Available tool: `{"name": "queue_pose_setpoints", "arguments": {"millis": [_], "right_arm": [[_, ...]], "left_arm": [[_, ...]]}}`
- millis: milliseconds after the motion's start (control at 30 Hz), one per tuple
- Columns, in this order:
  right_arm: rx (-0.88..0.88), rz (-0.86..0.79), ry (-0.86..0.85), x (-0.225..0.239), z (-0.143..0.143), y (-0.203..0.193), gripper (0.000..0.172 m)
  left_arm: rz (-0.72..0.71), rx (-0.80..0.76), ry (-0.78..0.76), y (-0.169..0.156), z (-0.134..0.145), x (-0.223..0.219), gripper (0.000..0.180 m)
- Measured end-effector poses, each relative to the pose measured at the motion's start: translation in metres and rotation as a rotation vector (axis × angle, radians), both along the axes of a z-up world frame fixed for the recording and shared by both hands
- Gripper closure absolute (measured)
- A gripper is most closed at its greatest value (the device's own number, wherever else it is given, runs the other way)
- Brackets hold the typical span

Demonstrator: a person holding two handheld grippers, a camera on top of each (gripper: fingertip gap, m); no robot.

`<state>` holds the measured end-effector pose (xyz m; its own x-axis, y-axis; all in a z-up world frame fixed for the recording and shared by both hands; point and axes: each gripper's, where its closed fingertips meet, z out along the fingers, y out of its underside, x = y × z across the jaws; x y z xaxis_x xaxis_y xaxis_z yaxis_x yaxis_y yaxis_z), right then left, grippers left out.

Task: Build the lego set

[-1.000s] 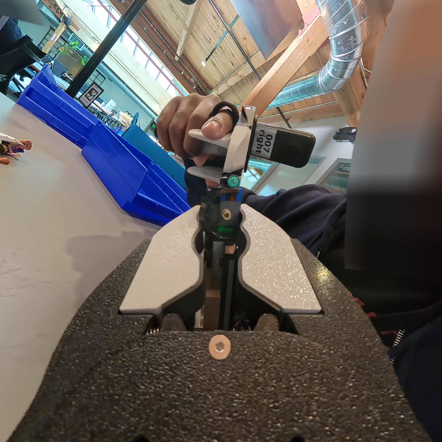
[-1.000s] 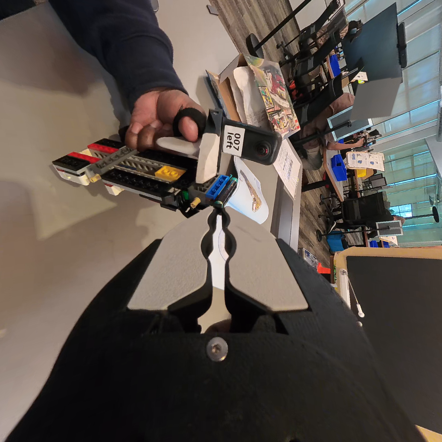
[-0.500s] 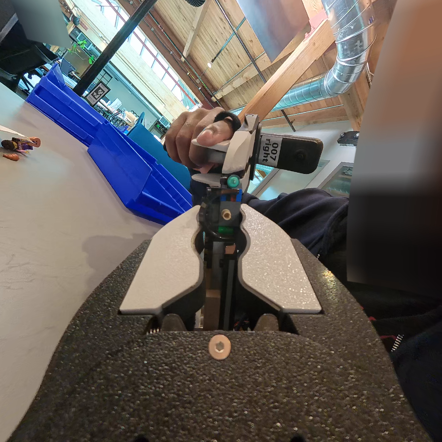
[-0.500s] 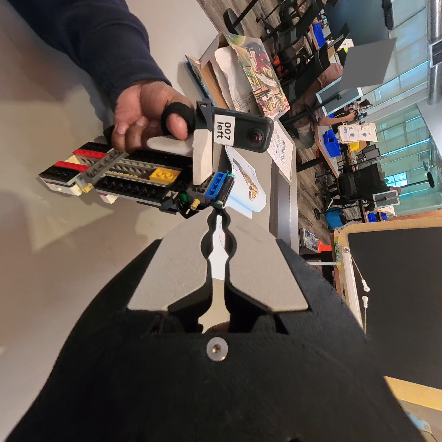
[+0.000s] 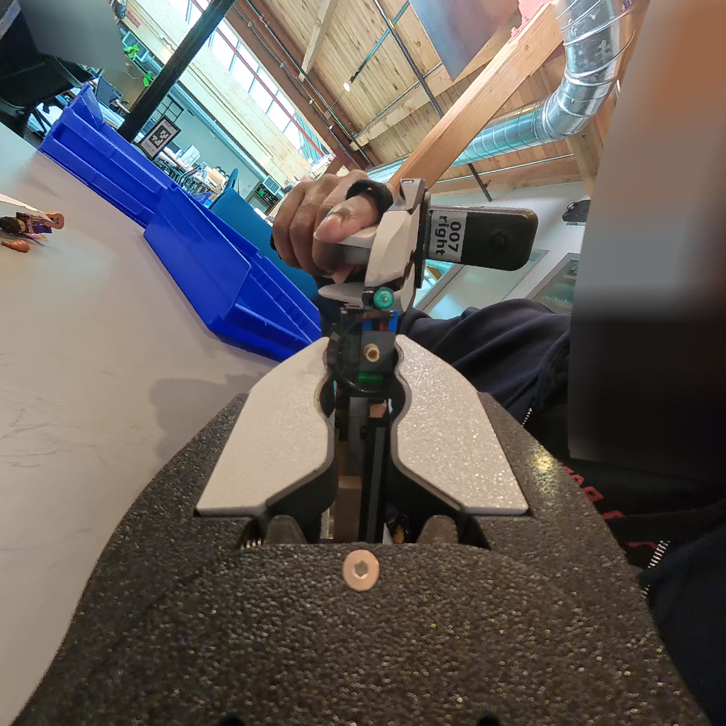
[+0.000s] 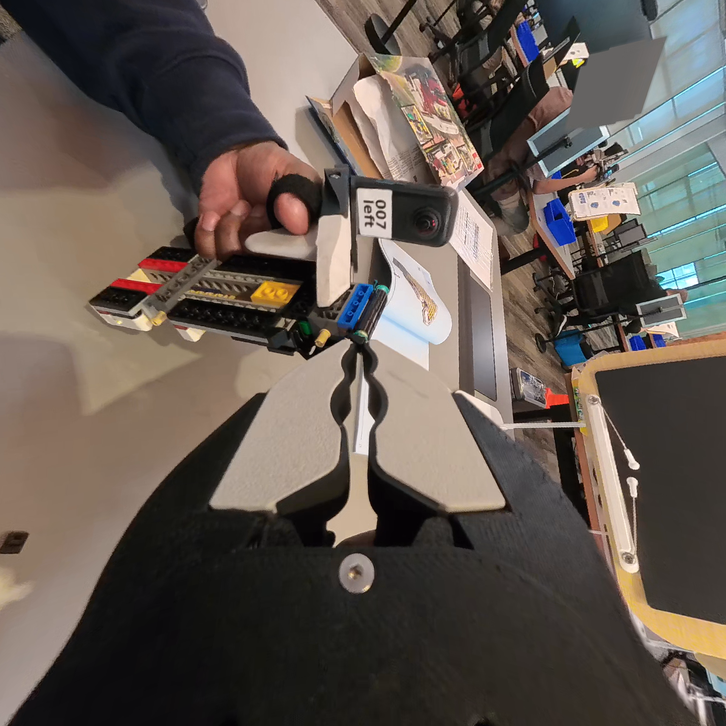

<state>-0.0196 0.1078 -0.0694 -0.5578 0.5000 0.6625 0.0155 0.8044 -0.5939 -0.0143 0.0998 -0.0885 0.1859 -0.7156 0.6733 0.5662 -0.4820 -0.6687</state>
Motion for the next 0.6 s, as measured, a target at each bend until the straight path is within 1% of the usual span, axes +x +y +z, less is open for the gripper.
{"name": "queue_pose_setpoints", "arguments": {"millis": [200,333,467,600], "right_arm": [[-0.058,-0.019,-0.03,-0.0004,0.0003,0.0001,0.169],[-0.039,0.029,-0.039,0.0019,-0.0008,-0.0022,0.169],[0.03,0.052,-0.06,0.0023,-0.0044,-0.0022,0.169],[0.003,0.03,-0.046,-0.0001,-0.0017,-0.0031,0.169]], "left_arm": [[0.015,0.007,0.025,0.0003,0.0004,-0.0006,0.155],[-0.004,0.008,0.033,-0.0016,-0.0007,0.0017,0.155],[-0.007,-0.005,0.052,-0.001,-0.0043,0.0023,0.155],[-0.007,-0.002,0.04,-0.0014,-0.0019,-0.0001,0.155]]}}
